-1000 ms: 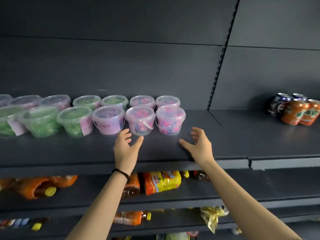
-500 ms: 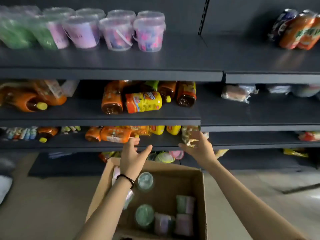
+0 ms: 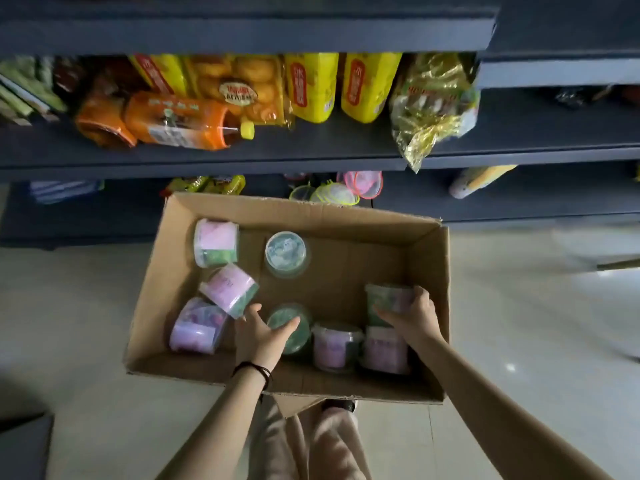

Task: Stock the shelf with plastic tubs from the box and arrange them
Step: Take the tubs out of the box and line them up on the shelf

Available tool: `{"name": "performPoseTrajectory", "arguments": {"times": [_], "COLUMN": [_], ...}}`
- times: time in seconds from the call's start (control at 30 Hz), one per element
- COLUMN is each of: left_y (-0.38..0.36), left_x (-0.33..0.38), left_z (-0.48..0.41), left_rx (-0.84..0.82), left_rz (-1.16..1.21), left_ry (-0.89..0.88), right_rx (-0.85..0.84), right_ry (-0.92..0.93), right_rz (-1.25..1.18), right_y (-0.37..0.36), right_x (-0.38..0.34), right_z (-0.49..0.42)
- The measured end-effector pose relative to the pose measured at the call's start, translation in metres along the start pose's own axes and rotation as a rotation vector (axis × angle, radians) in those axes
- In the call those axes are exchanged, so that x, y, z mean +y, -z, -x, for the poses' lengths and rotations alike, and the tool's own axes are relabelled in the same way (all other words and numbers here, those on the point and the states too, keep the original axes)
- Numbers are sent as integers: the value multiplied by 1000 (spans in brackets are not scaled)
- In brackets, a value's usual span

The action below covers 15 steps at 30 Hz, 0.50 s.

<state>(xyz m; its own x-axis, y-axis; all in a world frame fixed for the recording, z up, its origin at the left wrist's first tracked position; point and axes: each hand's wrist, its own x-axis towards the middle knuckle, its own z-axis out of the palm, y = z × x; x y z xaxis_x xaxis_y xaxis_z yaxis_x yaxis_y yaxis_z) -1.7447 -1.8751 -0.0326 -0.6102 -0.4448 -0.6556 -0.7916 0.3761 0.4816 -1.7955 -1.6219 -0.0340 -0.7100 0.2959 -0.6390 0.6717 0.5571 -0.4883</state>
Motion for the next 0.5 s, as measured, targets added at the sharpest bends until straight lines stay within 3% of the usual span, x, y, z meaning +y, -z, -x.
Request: {"name": "performPoseTrajectory", "arguments": {"times": [0.13,0.5], "left_y": [-26,-78], "left_x": [-36,-47], "left_z": [-32,-80], "left_rx": [-51,-71], "left_rz": [-47,18], "left_ry": [66,262], "right_rx": [-13,306], "right_ry": [-154,-94], "right_rz": [2,98], "right_y": [-40,-83], "right_x": [26,51], "right_z": [-24,-60]}}
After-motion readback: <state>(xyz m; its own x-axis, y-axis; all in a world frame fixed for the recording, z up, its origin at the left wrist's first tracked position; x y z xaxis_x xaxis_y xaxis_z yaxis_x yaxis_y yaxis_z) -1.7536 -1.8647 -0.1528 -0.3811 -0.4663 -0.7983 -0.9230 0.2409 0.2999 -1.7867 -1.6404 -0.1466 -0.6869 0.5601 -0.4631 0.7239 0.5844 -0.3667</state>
